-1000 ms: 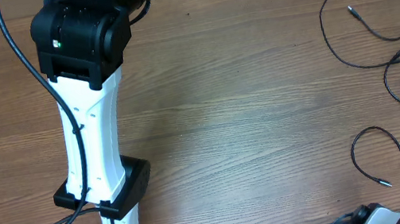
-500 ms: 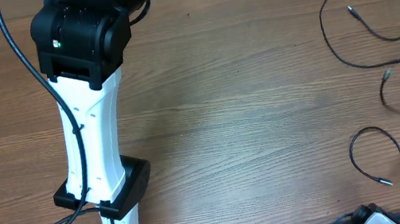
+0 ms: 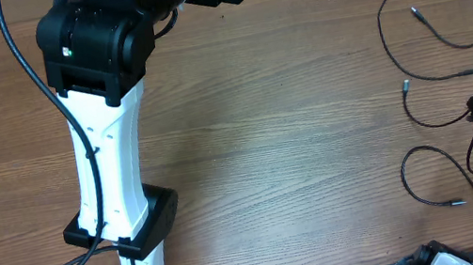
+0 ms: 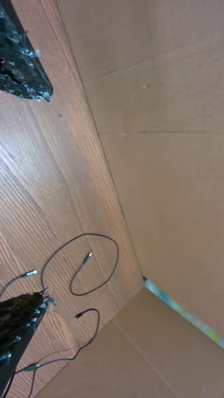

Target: Untangle cables

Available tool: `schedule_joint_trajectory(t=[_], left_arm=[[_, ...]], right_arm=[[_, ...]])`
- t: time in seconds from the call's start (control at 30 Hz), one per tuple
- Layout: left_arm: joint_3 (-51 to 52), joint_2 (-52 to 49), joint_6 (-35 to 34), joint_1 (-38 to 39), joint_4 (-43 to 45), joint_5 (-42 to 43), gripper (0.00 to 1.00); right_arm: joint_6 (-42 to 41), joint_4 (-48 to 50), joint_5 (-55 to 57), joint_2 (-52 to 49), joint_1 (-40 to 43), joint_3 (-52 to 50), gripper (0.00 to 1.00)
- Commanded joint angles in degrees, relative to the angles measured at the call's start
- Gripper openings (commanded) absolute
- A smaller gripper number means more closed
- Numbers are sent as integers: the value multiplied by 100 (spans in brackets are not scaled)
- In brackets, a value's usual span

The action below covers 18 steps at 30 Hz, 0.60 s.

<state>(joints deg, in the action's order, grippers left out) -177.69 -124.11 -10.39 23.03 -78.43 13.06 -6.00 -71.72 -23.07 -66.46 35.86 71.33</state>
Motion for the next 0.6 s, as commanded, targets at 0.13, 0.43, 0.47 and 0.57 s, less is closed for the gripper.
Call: schedule_joint_trajectory(t=[0.13,0.43,0.47,0.57], left_arm=[[15,83,-35,26,-87,57,100],[15,81,-17,26,-90,50,100],[15,81,4,26,-92,50,100],[15,81,11,26,-111,48,99]], right_arm=[[-205,118,160,-433,-28,-317,4],[-1252,1552,334,-535,-22,-1899,7],[-1458,1556,538,-535,-22,-1950,8],[-2293,1467,1451,-535,-22,-2039,8]])
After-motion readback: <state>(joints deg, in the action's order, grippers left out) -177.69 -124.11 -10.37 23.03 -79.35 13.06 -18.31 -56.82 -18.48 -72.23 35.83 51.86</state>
